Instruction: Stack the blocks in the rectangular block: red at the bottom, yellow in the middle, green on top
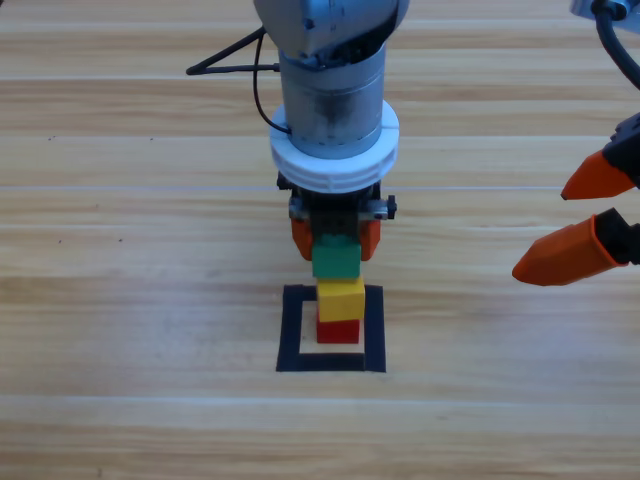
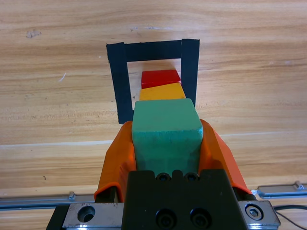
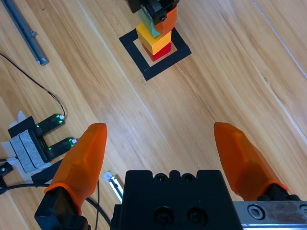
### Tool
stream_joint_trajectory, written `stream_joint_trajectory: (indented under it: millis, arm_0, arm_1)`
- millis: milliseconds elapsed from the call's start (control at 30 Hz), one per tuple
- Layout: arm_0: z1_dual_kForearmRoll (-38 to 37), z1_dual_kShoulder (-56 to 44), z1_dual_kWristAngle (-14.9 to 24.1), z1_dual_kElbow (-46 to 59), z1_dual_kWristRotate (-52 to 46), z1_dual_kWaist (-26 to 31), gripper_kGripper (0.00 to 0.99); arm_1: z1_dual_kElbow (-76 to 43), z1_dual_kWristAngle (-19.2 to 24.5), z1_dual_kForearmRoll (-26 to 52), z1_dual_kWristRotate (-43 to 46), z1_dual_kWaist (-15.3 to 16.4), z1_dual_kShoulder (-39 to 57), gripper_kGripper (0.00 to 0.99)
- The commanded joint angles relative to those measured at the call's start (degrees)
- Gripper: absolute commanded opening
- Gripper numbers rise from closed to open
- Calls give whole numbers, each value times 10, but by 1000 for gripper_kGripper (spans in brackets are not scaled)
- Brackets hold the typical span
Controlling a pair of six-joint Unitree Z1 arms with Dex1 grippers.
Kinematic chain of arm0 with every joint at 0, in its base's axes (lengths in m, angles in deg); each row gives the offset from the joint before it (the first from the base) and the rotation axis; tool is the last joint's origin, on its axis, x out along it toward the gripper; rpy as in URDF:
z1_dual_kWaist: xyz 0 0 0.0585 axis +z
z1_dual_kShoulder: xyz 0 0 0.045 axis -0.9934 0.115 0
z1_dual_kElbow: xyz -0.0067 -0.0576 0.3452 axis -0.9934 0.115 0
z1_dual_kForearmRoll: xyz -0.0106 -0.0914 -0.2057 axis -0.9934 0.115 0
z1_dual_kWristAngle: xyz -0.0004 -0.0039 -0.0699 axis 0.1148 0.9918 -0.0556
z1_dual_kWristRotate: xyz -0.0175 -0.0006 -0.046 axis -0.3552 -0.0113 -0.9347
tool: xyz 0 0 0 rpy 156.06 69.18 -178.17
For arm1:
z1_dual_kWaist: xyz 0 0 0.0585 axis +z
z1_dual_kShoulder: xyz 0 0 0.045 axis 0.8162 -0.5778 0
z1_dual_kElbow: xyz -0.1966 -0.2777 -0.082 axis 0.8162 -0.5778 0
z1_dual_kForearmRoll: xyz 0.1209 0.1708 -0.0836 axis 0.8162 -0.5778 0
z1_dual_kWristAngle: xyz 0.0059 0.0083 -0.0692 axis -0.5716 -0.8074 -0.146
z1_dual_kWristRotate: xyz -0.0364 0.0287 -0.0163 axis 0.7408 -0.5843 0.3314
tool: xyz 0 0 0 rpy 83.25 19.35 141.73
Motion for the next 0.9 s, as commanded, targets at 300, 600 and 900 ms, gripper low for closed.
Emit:
stream_joint_trajectory:
  millis: [300,600,900]
  arm_0:
    - [4,21,-4,9,-5,-14,78]
    - [4,27,-4,9,-4,-14,78]
    - [3,32,-4,9,-3,-14,78]
  arm_1:
    - [-4,10,-9,6,10,-28,979]
    - [-4,11,-9,6,10,-30,979]
    - [-4,11,-9,6,10,-31,979]
